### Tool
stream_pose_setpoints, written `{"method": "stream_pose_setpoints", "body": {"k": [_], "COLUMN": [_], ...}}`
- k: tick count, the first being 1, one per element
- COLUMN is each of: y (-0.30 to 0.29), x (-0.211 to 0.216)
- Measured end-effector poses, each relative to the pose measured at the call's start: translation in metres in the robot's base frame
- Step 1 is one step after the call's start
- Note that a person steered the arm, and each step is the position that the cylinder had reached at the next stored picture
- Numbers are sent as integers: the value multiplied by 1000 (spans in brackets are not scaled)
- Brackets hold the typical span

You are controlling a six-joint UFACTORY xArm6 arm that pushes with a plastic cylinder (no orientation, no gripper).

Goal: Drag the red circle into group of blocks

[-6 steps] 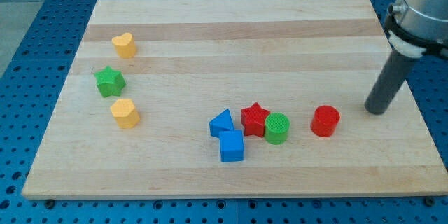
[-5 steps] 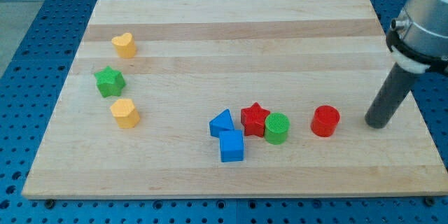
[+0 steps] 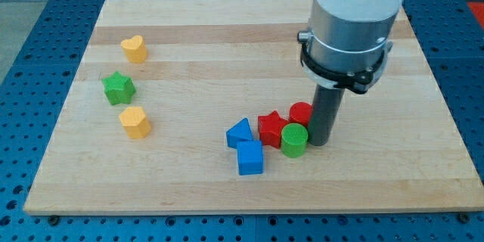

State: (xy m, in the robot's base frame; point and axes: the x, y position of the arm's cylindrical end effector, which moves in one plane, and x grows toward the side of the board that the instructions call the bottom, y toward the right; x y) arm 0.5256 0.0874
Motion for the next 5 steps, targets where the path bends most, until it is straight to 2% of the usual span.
{"method": "stream_pose_setpoints", "body": {"k": [3,5], "y": [20,32], "x": [0,-35]}}
